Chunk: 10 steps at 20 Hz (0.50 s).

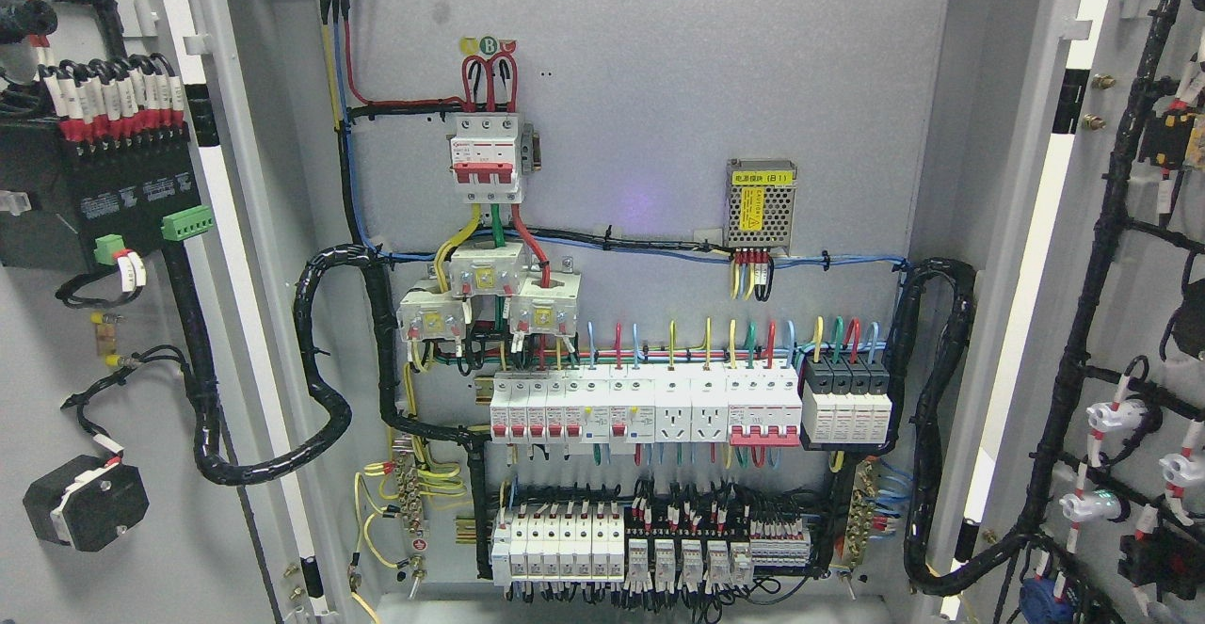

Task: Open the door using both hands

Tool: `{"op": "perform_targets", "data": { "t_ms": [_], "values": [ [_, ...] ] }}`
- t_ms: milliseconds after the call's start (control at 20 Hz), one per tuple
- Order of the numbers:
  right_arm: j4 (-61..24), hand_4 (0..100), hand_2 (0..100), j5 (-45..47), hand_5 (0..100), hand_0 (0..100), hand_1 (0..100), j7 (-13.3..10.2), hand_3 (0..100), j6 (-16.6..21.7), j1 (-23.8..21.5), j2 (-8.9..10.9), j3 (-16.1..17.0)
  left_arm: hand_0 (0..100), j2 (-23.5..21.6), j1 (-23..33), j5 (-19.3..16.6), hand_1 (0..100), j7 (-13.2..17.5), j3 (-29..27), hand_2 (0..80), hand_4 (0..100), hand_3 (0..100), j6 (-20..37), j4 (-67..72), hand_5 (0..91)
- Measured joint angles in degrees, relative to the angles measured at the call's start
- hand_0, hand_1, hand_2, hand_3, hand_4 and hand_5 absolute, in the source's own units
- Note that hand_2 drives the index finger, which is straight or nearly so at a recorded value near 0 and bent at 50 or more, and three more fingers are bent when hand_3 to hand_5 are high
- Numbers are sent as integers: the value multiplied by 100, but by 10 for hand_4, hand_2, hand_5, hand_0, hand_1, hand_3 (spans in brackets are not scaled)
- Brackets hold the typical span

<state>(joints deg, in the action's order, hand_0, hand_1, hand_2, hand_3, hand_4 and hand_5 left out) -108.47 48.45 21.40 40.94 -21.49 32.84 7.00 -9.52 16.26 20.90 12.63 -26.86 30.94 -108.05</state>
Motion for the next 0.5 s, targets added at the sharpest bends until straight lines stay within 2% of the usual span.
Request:
{"op": "perform_targets", "data": {
  "t_ms": [200,501],
  "values": [
    [83,0,0,48,0,0,0,107,0,10,3,9,56,0,-32,-61,4,0,19,-95,0,42,0,-58,98,0],
    [181,0,0,289,0,0,0,139,0,8,10,19,128,0,-106,-165,76,0,27,-237,0,42,0,-382,218,0]
  ]
}}
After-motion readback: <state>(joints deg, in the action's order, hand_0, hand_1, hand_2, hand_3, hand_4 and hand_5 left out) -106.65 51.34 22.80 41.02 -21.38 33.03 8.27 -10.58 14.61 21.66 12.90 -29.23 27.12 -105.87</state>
